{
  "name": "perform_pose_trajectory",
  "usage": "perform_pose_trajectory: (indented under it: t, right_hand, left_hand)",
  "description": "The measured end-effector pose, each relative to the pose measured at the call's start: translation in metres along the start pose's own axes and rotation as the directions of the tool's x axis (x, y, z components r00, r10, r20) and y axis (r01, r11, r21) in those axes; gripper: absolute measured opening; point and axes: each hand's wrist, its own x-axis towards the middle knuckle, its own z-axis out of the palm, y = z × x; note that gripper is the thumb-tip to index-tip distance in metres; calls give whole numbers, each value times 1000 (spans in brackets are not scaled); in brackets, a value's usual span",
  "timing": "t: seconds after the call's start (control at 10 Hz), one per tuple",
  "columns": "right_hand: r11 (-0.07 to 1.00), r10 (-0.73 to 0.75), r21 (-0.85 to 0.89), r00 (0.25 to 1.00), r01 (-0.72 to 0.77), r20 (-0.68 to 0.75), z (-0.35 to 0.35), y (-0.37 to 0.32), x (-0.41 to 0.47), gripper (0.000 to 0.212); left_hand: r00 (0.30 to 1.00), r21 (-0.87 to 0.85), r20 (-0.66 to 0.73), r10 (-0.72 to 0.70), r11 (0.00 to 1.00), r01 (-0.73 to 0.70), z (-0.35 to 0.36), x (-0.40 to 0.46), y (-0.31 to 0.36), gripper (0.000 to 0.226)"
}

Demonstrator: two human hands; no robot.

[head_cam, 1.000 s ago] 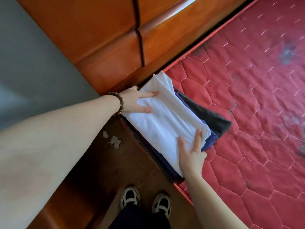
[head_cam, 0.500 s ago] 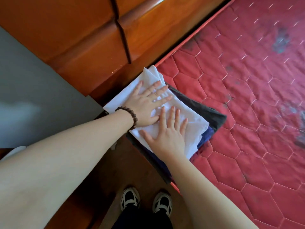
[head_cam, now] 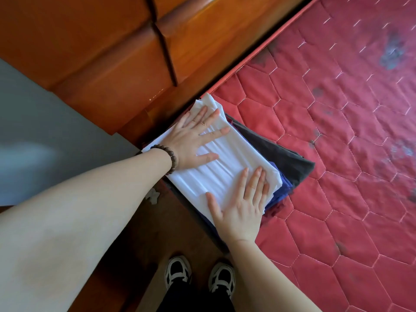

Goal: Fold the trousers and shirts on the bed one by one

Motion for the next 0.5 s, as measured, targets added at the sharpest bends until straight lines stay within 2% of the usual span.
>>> perform_pose_trajectory:
  t: [0.1,0.2,0.3,0.4,0.5]
  right_hand:
    - [1000,-22,2,999,22,38,-6,5,1,102]
    - [993,-111,-33,990,114,85,-13,15,-3,102]
    - [986,-119,-104,984,133,133,-22,22,-8,102]
    - [988,-95,-101,971,119,219,-33,21,-9,104]
    - [984,-98,-118,954,136,284,-61,24,-10,96]
  left_hand:
    - [999,33,-25,-38,999,39,-6,-5,4,64]
    - [996,118,8,-93,989,92,-14,-18,-1,68]
    - [982,128,80,-170,979,159,-20,-31,0,74]
    - [951,106,122,-284,957,271,-34,-44,7,78]
    - [894,67,206,-399,917,394,-52,-75,21,77]
